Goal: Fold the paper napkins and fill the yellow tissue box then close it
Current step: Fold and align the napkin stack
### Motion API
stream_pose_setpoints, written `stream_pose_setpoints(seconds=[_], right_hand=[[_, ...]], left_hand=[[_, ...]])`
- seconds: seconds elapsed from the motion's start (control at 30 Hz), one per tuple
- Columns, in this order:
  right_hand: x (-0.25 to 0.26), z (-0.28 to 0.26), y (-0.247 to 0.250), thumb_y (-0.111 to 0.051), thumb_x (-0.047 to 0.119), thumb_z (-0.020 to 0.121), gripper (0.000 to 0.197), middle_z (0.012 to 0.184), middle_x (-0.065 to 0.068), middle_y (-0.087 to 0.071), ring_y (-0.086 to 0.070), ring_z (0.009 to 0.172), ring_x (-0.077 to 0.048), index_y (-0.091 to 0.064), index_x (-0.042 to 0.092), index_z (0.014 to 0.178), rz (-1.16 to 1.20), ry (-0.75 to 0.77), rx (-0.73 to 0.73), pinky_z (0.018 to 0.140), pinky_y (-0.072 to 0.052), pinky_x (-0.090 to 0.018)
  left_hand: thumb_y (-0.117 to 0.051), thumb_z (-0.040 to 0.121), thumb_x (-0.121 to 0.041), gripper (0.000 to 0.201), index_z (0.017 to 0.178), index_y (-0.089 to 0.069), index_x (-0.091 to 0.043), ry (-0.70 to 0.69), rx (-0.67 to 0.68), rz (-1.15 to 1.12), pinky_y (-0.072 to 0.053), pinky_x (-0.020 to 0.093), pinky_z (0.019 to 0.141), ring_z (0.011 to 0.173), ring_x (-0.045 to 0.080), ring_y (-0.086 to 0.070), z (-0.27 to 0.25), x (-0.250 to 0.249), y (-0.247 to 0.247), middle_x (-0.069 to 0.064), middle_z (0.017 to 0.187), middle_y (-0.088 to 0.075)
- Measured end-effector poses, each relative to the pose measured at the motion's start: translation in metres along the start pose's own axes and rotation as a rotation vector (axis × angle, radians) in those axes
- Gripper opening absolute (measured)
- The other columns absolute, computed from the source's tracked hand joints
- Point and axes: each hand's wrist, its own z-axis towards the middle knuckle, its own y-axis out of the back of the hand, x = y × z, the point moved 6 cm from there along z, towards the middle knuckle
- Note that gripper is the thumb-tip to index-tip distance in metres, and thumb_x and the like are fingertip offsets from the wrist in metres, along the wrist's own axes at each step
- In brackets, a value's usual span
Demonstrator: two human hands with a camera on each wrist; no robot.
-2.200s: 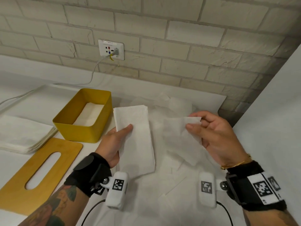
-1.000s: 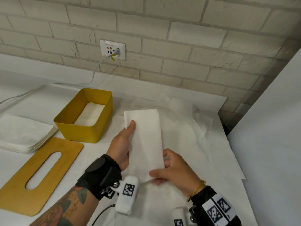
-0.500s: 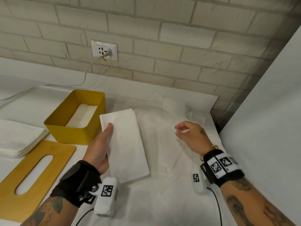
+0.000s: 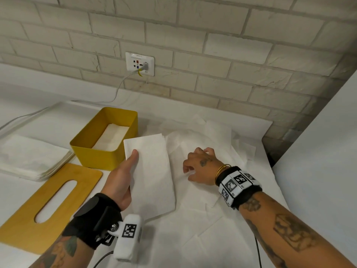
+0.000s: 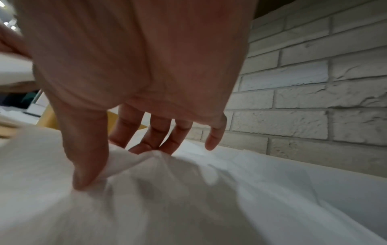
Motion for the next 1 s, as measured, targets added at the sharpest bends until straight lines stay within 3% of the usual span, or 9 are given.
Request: stream_pose_setpoints(seconds=[0.13,0.23,0.3,0.43,0.5,0.63,0.73,0.83,1.0], right_hand=[[-0.006,-0.017,0.023,-0.061,0.036,0.095,0.005,0.105,0.014,-0.056,-0.047,0.109,-0.011,-0.058,0.034,0.092,0.195,0.002,-0.093,0.117,-0.022,-0.040],[-0.018,-0.043,0.058,-0.072,0.028,0.091,0.010,0.094,0.003,-0.071,-0.065,0.096,-0.019,-0.062,0.028,0.087,0.583,-0.014,-0.239,0.095,-0.051,-0.041],[-0.020,-0.060,0.078,-0.077,0.021,0.088,0.013,0.089,-0.005,-0.076,-0.070,0.084,-0.019,-0.065,0.024,0.090,0.849,0.021,-0.335,0.088,-0.055,-0.041],[-0.008,-0.084,0.096,-0.076,0.019,0.075,0.034,0.099,-0.014,-0.076,-0.071,0.086,-0.022,-0.065,0.007,0.104,1.459,0.153,-0.414,0.076,-0.059,-0.032],[0.003,-0.082,0.088,-0.075,0.018,0.075,0.032,0.097,-0.012,-0.076,-0.072,0.082,-0.021,-0.066,0.007,0.103,1.601,0.128,-0.423,0.067,-0.059,-0.031],[0.020,-0.060,0.046,-0.074,0.008,0.088,0.011,0.090,-0.011,-0.078,-0.069,0.076,-0.021,-0.067,0.011,0.097,1.584,-0.085,-0.491,0.073,-0.050,-0.035],[0.023,-0.051,0.018,-0.071,0.008,0.092,0.006,0.086,-0.003,-0.079,-0.072,0.072,-0.013,-0.068,0.010,0.097,1.535,-0.234,-0.526,0.063,-0.052,-0.024],[0.021,-0.050,0.007,-0.071,0.012,0.092,0.010,0.090,-0.002,-0.079,-0.076,0.086,-0.020,-0.069,0.011,0.102,1.504,-0.290,-0.560,0.076,-0.059,-0.034],[0.021,-0.049,0.005,-0.071,0.012,0.092,0.010,0.090,0.001,-0.079,-0.076,0.087,-0.017,-0.069,0.012,0.102,1.490,-0.324,-0.579,0.076,-0.058,-0.032]], left_hand=[[-0.053,0.102,-0.041,0.028,0.116,-0.066,-0.020,-0.019,-0.024,0.005,-0.053,0.045,0.091,0.103,0.025,-0.071,0.002,-0.002,0.009,0.003,0.104,-0.079],[-0.053,0.102,-0.041,0.027,0.116,-0.065,-0.021,-0.033,-0.028,0.004,-0.054,0.043,0.085,0.100,0.025,-0.072,0.004,-0.003,0.010,0.002,0.099,-0.079],[-0.054,0.101,-0.041,0.032,0.121,-0.064,-0.018,-0.032,-0.021,-0.004,-0.055,0.044,0.087,0.101,0.026,-0.073,0.006,-0.004,0.008,0.005,0.105,-0.079],[-0.051,0.104,-0.038,0.034,0.121,-0.067,-0.015,-0.018,0.063,0.004,-0.054,0.042,0.087,0.100,0.022,-0.075,0.005,-0.003,-0.011,0.007,0.112,-0.077],[-0.049,0.105,-0.037,0.034,0.123,-0.067,-0.014,0.000,0.102,0.013,-0.053,0.043,0.090,0.102,0.023,-0.074,0.003,0.000,-0.023,0.008,0.113,-0.076],[-0.046,0.104,-0.041,0.045,0.134,-0.062,-0.011,0.034,0.197,0.039,-0.048,0.050,0.105,0.116,0.032,-0.068,0.001,0.011,-0.043,0.014,0.125,-0.071],[-0.039,0.103,-0.054,0.058,0.134,-0.062,-0.012,0.033,0.227,0.038,-0.047,0.051,0.108,0.119,0.032,-0.067,0.001,0.017,-0.049,0.016,0.127,-0.070],[-0.029,0.099,-0.067,0.071,0.138,-0.059,-0.016,0.039,0.222,0.001,-0.049,0.048,0.104,0.119,0.029,-0.067,0.001,0.020,-0.048,0.013,0.128,-0.070],[-0.037,0.098,-0.065,0.065,0.134,-0.061,-0.016,0.054,0.256,0.044,-0.049,0.047,0.105,0.117,0.027,-0.068,-0.003,0.020,-0.050,0.012,0.125,-0.071]])
